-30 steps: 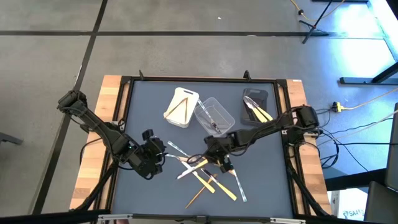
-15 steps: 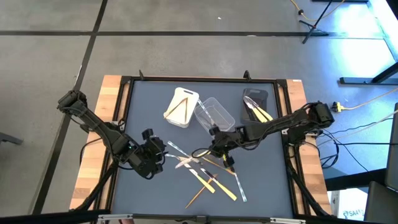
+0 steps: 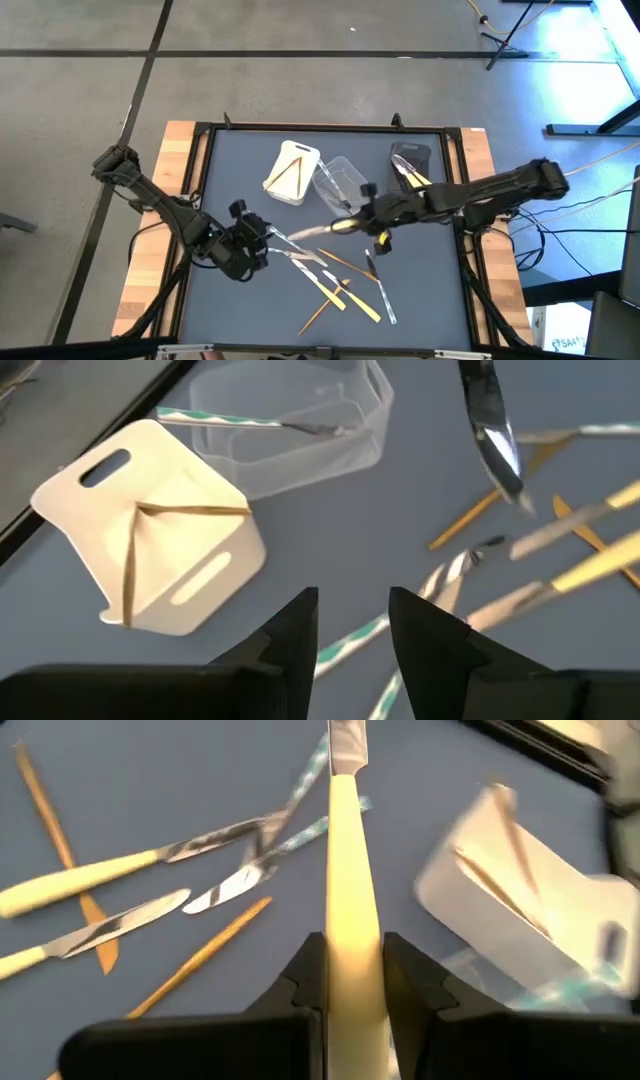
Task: Sort silverware by color (type)
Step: Put the yellow knife into the black bin
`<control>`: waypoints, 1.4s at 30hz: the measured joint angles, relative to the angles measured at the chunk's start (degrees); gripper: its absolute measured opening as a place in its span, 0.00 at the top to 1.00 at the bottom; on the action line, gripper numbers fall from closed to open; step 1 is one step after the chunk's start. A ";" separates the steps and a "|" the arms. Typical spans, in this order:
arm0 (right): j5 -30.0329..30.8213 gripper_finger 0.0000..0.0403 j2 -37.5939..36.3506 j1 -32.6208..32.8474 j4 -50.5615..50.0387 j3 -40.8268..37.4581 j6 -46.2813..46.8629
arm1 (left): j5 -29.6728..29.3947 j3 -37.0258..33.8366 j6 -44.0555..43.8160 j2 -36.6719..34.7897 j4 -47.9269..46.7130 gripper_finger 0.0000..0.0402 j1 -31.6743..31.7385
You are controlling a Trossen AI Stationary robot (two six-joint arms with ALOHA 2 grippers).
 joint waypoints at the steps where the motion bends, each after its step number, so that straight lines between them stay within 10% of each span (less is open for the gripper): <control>1: 1.03 0.88 -1.51 -0.02 -1.03 0.00 1.61 | -0.21 0.00 0.00 0.02 0.42 0.70 0.67; 10: 13.20 0.88 -17.09 -0.02 -13.57 0.00 20.31 | -0.14 0.00 17.12 0.22 9.14 0.70 9.17; 22: 26.61 0.88 -29.23 -0.05 -34.19 0.02 53.59 | 17.51 0.02 37.15 0.22 19.15 0.70 22.27; 42: 20.84 0.88 -28.61 -0.15 -63.95 0.02 91.55 | 20.22 0.02 39.04 0.22 20.29 0.70 30.07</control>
